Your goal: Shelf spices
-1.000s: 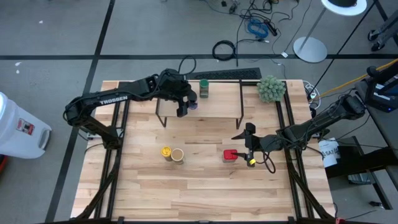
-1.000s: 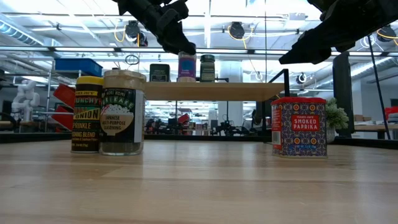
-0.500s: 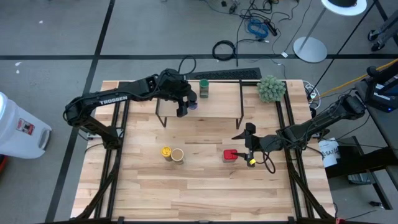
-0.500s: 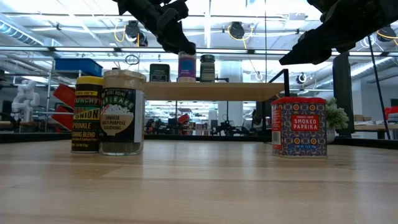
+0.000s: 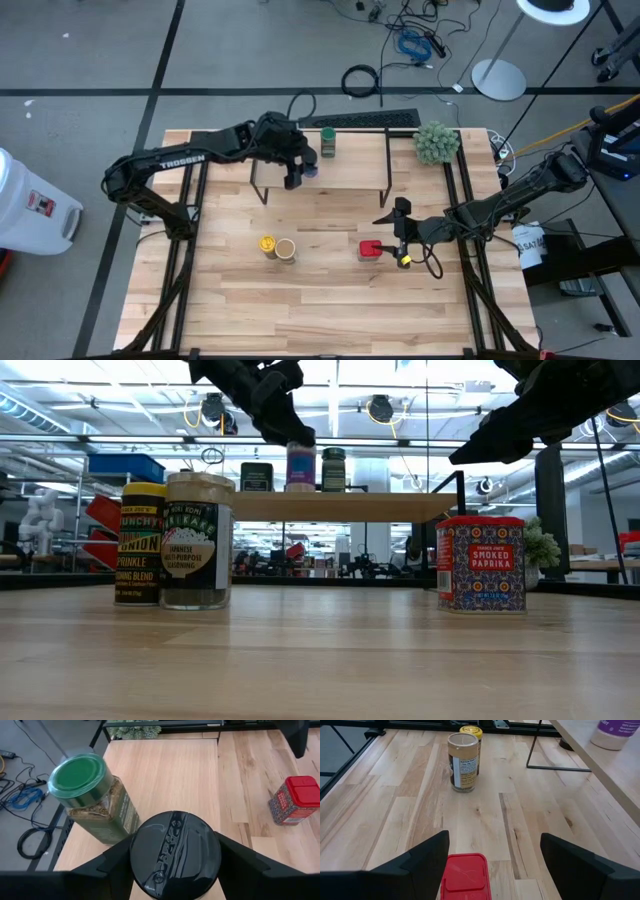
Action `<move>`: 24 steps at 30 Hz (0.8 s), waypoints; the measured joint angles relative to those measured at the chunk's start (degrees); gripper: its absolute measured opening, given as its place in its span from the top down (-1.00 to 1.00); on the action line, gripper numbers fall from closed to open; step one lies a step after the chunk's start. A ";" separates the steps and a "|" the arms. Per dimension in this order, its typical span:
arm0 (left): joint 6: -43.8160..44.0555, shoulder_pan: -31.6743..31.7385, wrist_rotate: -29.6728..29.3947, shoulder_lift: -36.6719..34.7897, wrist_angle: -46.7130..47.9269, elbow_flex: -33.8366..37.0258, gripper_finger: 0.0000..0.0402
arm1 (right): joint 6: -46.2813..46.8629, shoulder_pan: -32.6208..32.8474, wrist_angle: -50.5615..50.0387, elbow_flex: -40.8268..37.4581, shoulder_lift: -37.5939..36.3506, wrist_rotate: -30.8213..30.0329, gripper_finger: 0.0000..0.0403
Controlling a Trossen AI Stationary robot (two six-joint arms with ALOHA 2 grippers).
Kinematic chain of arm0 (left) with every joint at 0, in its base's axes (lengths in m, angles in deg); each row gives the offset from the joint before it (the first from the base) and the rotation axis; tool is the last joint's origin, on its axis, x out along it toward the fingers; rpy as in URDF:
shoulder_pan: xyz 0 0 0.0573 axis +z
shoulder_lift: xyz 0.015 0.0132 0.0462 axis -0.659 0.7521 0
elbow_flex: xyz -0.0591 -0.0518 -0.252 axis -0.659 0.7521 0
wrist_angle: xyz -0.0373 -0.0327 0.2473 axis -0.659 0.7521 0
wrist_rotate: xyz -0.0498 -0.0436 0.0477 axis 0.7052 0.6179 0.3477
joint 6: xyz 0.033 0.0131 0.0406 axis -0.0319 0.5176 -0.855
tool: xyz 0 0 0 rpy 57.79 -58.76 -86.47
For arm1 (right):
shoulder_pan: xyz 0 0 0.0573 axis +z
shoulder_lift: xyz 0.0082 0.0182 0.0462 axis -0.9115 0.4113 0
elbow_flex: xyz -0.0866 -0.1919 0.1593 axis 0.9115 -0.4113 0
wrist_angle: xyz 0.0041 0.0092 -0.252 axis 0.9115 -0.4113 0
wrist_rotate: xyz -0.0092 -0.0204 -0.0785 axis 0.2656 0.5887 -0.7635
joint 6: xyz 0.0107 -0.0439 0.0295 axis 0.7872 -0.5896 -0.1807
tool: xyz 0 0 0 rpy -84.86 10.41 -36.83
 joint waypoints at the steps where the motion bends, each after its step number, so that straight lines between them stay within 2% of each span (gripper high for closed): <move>1: -0.01 -0.09 0.00 0.00 0.01 0.00 -0.17 | 0.00 0.00 0.00 0.00 0.00 0.00 -0.50; 14: 2.41 -0.58 -0.15 -3.31 0.42 0.07 -0.10 | 0.00 0.02 0.02 0.02 0.02 0.02 -0.50; 24: 8.18 -6.09 1.80 -6.46 1.16 0.07 -0.10 | -0.02 0.00 0.10 0.02 0.02 -0.02 -0.50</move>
